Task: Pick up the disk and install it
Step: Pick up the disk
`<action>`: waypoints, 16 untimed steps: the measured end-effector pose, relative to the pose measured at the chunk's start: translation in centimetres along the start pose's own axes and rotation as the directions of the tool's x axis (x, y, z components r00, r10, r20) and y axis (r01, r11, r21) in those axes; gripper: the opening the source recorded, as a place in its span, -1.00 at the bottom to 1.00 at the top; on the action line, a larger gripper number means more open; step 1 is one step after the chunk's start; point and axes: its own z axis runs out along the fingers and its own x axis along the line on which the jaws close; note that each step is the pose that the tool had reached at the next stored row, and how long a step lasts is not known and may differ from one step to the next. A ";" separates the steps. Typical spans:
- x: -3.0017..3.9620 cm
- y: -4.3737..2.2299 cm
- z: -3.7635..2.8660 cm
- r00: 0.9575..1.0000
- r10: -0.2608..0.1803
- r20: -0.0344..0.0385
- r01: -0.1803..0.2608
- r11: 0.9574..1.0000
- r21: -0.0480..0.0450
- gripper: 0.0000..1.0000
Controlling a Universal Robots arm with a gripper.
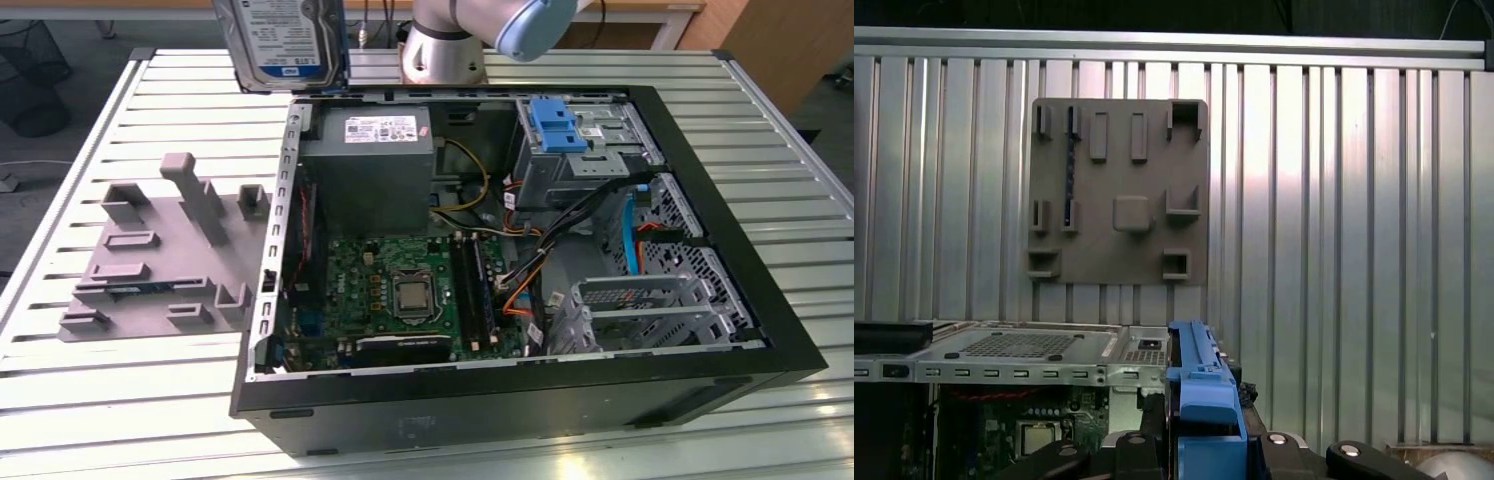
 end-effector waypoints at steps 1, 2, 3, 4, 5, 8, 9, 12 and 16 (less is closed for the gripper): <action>0.00 -0.04 0.00 1.000 0.000 0.000 0.000 1.000 0.000 -0.27; 0.00 -0.08 0.00 1.000 0.000 0.000 0.000 1.000 0.000 -0.27; 0.00 -0.12 0.00 1.000 0.000 0.000 0.000 1.000 0.000 -0.27; 0.00 -0.15 0.00 1.000 0.000 0.000 0.000 1.000 0.000 -0.27; 0.00 -0.27 0.00 1.000 0.000 0.000 0.000 1.000 0.000 -0.27; 0.00 -0.38 -0.01 1.000 0.000 0.000 0.000 1.000 0.000 -0.27; 0.00 -0.41 0.00 1.000 0.000 0.000 0.000 1.000 0.000 -0.27; 0.00 -0.50 -0.01 1.000 0.000 0.000 0.000 1.000 0.000 -0.27; 0.00 -0.59 -0.01 1.000 0.000 0.000 0.000 1.000 0.000 -0.27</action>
